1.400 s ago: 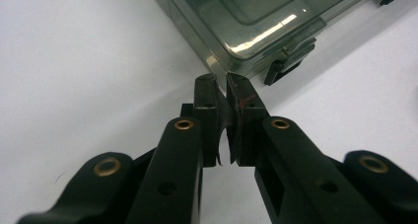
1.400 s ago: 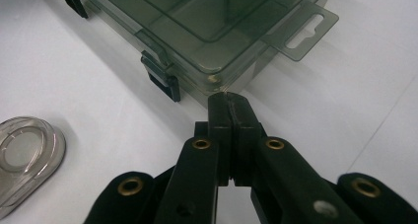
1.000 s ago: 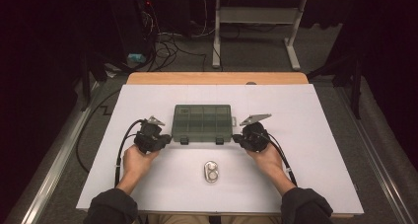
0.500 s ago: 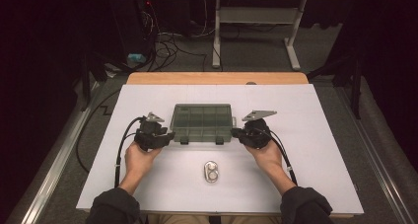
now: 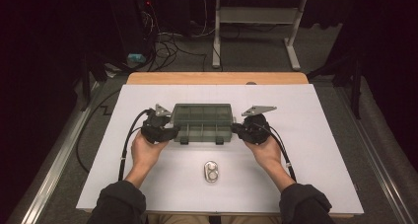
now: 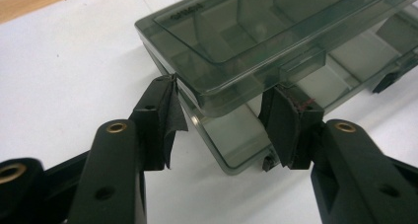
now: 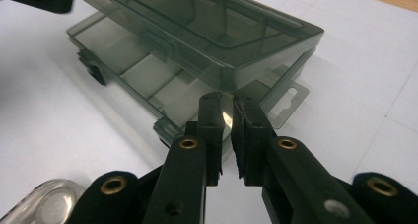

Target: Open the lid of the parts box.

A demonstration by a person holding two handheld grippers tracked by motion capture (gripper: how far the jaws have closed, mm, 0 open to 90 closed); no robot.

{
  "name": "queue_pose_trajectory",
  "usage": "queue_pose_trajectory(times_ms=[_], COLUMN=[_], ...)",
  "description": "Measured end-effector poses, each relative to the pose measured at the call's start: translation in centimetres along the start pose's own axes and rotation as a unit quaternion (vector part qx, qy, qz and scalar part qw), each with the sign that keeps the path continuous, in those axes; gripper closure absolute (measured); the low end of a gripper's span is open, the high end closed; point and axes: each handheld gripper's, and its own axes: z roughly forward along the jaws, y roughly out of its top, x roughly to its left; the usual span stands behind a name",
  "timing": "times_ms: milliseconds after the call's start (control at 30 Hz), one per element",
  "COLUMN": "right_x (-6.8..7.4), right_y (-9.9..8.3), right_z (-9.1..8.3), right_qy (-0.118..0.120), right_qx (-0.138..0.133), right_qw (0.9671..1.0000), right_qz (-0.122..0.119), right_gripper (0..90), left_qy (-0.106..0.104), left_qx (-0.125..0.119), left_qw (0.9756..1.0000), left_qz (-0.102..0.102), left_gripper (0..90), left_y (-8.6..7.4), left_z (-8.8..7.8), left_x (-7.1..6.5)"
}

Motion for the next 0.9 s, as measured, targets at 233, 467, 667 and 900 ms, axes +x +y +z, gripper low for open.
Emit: queue_pose_trajectory(times_ms=[233, 467, 667, 900], right_x=[-0.6, -1.4, -1.4, -1.5], right_y=[0.6, 1.6, 2.0, 2.4], right_z=[1.9, 3.6, 4.5, 4.9], right_qy=[-0.029, -0.055, -0.063, -0.072], right_qx=[0.025, 0.043, 0.057, 0.069], right_qw=[0.9988, 0.9955, 0.9939, 0.9925], right_qz=[0.031, 0.064, 0.070, 0.071], right_gripper=[79.4, 75.1, 74.4, 74.0], left_qy=[-0.015, -0.023, -0.029, -0.038], left_qx=[-0.009, -0.014, -0.020, -0.023], left_qw=[0.9997, 0.9994, 0.9989, 0.9983], left_qz=[-0.018, -0.023, -0.029, -0.038], left_gripper=[49.2, 49.9, 50.5, 50.9], left_y=[0.1, 0.1, 0.2, 0.3], left_z=[0.0, -0.1, -0.3, -0.5], left_x=[0.5, 0.7, 0.9, 1.1])
